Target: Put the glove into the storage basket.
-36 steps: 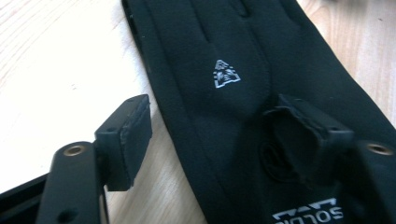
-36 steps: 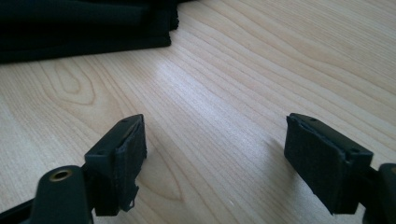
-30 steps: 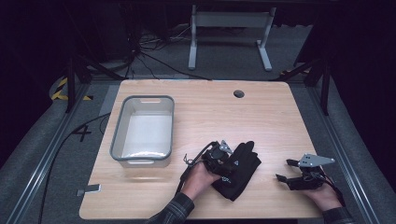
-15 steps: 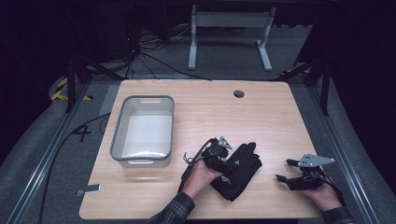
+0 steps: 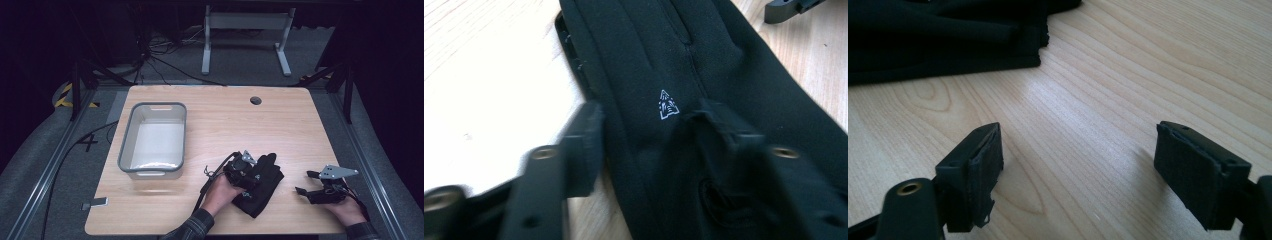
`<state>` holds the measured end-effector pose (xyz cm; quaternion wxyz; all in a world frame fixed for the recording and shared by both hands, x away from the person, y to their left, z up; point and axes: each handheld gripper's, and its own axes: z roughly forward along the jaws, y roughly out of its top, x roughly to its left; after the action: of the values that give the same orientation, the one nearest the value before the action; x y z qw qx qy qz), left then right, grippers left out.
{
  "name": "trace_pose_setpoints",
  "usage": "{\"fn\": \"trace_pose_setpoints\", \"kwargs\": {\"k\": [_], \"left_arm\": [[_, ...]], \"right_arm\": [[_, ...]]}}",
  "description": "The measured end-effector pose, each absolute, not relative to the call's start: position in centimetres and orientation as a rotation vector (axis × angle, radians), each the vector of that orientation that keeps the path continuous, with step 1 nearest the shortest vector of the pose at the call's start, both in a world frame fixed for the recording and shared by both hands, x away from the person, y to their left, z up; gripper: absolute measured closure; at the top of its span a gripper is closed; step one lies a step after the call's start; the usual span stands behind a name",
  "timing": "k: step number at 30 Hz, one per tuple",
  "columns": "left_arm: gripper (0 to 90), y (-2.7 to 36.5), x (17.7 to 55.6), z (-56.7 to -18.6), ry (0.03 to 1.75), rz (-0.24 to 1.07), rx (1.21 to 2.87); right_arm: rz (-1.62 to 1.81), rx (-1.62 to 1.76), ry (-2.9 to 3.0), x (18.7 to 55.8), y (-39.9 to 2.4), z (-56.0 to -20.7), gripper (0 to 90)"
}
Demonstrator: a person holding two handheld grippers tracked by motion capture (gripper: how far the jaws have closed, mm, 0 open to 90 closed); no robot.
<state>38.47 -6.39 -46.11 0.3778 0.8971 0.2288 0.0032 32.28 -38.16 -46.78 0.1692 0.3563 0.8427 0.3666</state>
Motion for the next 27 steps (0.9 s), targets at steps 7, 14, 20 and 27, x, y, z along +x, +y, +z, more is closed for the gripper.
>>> {"fn": "trace_pose_setpoints", "kwargs": {"k": [7, 14, 20, 27], "left_arm": [[79.3, -6.2, 38.7, -46.4, 0.587, -0.079, 2.26], [81.3, -5.7, 38.8, -45.9, 0.597, -0.114, 2.242], [81.3, -4.9, 38.6, -44.4, 0.584, -0.109, 2.219], [81.3, -3.0, 38.4, -41.7, 0.581, -0.073, 2.187]], "right_arm": [[1.042, 1.015, 2.394, 32.3, -38.1, -46.8, 20.3], [1.042, 1.014, 2.394, 32.3, -38.1, -46.8, 20.3], [1.042, 1.014, 2.394, 32.3, -38.2, -46.8, 20.3], [1.042, 1.015, 2.394, 32.3, -38.2, -46.8, 20.3]]}}
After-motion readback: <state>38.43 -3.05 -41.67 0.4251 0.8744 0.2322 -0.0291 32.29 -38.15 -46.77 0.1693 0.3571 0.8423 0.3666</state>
